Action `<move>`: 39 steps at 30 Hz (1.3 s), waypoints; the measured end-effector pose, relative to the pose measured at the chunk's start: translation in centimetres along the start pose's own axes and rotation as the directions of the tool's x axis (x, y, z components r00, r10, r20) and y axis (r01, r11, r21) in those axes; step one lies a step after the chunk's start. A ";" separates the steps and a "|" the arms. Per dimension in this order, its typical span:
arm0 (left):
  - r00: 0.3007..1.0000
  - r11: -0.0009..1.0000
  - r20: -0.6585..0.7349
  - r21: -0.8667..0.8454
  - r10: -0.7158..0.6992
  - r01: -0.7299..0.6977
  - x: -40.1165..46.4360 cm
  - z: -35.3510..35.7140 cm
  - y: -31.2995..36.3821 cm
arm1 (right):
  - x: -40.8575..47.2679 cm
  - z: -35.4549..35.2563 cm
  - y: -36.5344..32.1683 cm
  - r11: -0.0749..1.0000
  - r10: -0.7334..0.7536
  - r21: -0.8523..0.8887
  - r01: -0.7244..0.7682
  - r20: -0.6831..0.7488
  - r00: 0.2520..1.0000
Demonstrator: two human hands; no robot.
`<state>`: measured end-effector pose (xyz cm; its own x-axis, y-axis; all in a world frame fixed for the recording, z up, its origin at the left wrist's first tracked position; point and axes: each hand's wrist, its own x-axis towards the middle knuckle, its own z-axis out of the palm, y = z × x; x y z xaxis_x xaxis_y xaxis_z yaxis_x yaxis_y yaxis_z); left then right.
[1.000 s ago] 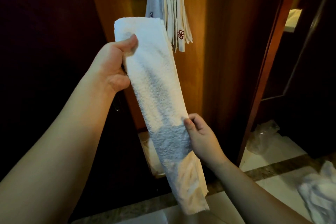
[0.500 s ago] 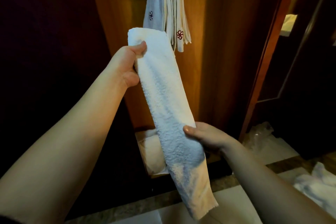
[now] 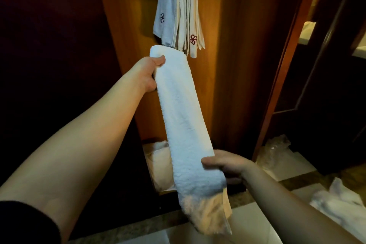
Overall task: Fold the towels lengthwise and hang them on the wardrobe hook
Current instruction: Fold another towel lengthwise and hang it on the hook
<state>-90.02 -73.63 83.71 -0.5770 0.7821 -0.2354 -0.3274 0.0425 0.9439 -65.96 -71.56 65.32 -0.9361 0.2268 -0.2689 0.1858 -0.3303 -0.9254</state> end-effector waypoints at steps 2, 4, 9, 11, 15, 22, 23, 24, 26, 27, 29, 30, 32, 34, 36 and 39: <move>1.000 1.000 -0.012 0.028 -0.012 0.012 0.6 0.2 0.0 | -0.4 0.3 0.0 0.995 0.069 -0.072 -0.066 0.045 0.997; 0.999 0.997 -0.041 0.068 -0.027 0.030 1.0 0.4 0.0 | -0.8 0.5 -0.5 0.984 0.092 -0.155 -0.085 0.039 0.995; 0.995 0.985 -0.091 0.163 -0.047 0.061 2.6 0.4 -1.1 | -2.0 0.4 -1.5 0.995 0.032 -0.096 -0.033 -0.017 0.999; 0.992 0.977 -0.109 0.194 -0.064 0.084 3.4 0.3 -1.9 | -2.4 0.6 -1.6 0.998 -0.023 0.055 0.023 -0.006 1.000; 0.987 0.950 -0.081 0.271 -0.136 0.153 5.0 -0.5 -5.1 | -2.7 1.2 -2.9 0.952 -0.169 0.261 0.160 0.015 0.985; 0.993 0.953 -0.093 0.286 -0.079 0.102 6.8 -1.3 -12.2 | -2.4 1.0 -8.6 0.849 -0.278 0.350 0.397 -0.343 0.897; 0.988 0.947 -0.133 0.321 0.078 -0.032 5.2 -0.6 -12.5 | -2.1 0.6 -9.0 0.847 -0.265 0.341 0.407 -0.392 0.881; 0.953 0.900 -0.145 0.392 0.267 -0.193 3.1 0.0 -13.2 | -1.8 0.4 -9.2 0.845 -0.248 0.341 0.412 -0.432 0.867; 0.845 0.741 0.002 0.480 0.535 -0.470 -2.1 1.1 -14.6 | -1.3 -0.2 -9.4 0.834 -0.225 0.350 0.427 -0.490 0.842; 0.817 0.688 0.111 0.483 0.566 -0.542 -4.2 1.5 -15.4 | -1.0 -0.4 -9.4 0.822 -0.219 0.362 0.439 -0.511 0.831; 0.810 0.629 0.264 0.521 0.524 -0.577 -5.9 2.4 -17.2 | -0.6 -0.4 -9.6 0.801 -0.216 0.380 0.462 -0.536 0.816; 0.811 0.597 0.303 0.558 0.500 -0.577 -6.0 2.7 -18.0 | -0.3 -0.2 -9.7 0.790 -0.217 0.387 0.476 -0.550 0.807; 0.819 0.573 0.320 0.595 0.476 -0.565 -5.7 3.6 -18.8 | 0.4 -0.2 -9.7 0.771 -0.216 0.391 0.503 -0.583 0.783; 0.820 0.556 0.335 0.611 0.464 -0.564 -5.6 4.1 -18.9 | 0.8 -0.1 -9.8 0.764 -0.220 0.373 0.526 -0.616 0.757; 0.815 0.542 0.341 0.618 0.468 -0.569 -5.5 4.4 -18.9 | 0.9 0.0 -10.0 0.768 -0.225 0.355 0.533 -0.629 0.744; 0.787 0.486 0.315 0.647 0.531 -0.587 -5.3 4.9 -19.1 | 1.1 0.1 -10.4 0.774 -0.244 0.333 0.539 -0.628 0.739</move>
<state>-77.08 -75.53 68.07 -0.3919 0.8339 0.3887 0.6640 -0.0361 0.7469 -68.96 -67.94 74.65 -0.5491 0.8239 -0.1405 -0.4601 -0.4383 -0.7722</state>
